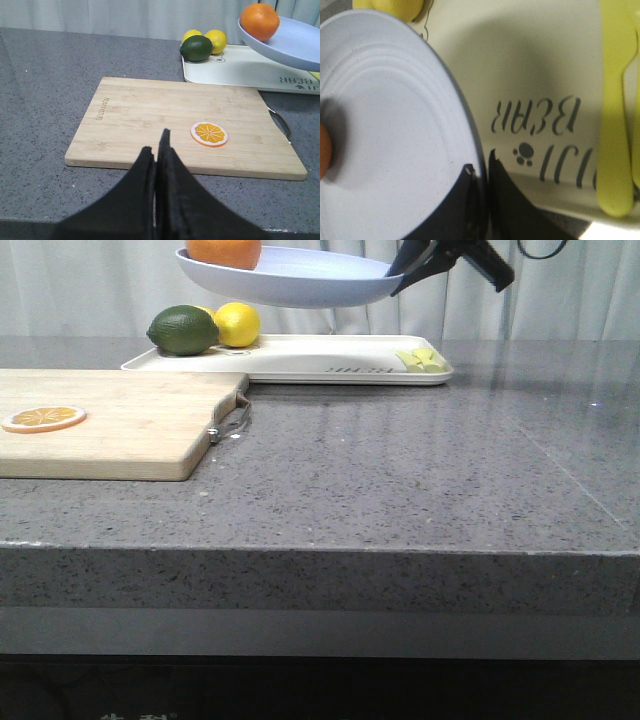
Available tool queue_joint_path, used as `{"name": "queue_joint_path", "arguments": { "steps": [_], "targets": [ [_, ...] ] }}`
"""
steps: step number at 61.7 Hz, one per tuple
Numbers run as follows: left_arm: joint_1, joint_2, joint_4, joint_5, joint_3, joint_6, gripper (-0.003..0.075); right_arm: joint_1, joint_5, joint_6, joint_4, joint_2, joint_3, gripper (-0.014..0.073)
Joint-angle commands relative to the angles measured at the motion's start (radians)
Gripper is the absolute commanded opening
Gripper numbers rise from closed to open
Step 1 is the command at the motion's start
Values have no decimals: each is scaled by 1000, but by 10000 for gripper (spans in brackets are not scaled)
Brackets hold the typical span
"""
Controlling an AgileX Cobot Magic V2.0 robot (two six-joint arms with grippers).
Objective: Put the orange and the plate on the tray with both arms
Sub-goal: 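Lift the plate with the orange using the right gripper toward the tray, then lower the plate onto the white tray and open the right gripper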
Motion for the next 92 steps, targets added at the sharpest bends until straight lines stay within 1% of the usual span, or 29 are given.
{"name": "queue_joint_path", "arguments": {
  "steps": [1, 7, 17, 27, 37, 59, 63, 67, 68, 71, 73, 78, 92],
  "targets": [
    [2, 13, 2, -89, -25, -7, -18, -3, -45, 43, 74, 8, -152, -51],
    [2, 13, 2, -89, -25, -7, -18, -6, -46, 84, 74, 88, -266, -51],
    [2, 13, 2, -89, -25, -7, -18, -9, -69, 120, 73, 186, -372, -51],
    [2, 13, 2, -89, -25, -7, -18, -9, -116, 121, 64, 221, -383, -51],
    [2, 13, 2, -89, -25, -7, -18, -9, -159, 121, 23, 229, -383, -51],
    [2, 13, 2, -89, -25, -7, -18, -9, -140, 121, -13, 250, -383, -44],
    [2, 13, 2, -89, -25, -7, -18, -9, -140, 121, -18, 250, -383, -10],
    [2, 13, 2, -89, -25, -7, -18, -9, -140, 121, -22, 250, -383, 57],
    [2, 13, 2, -89, -25, -7, -18, -9, -140, 121, -22, 250, -383, 93],
    [2, 13, 2, -89, -25, -7, -18, -9, -140, 121, -23, 250, -383, 144],
    [2, 13, 2, -89, -25, -7, -18, -9, -143, 121, -24, 250, -383, 195],
    [2, 13, 2, -89, -25, -7, -18, -9, -152, 121, -24, 250, -383, 243],
    [2, 13, 2, -89, -25, -7, -18, -14, -146, 121, -24, 223, -383, 335]
  ]
}}
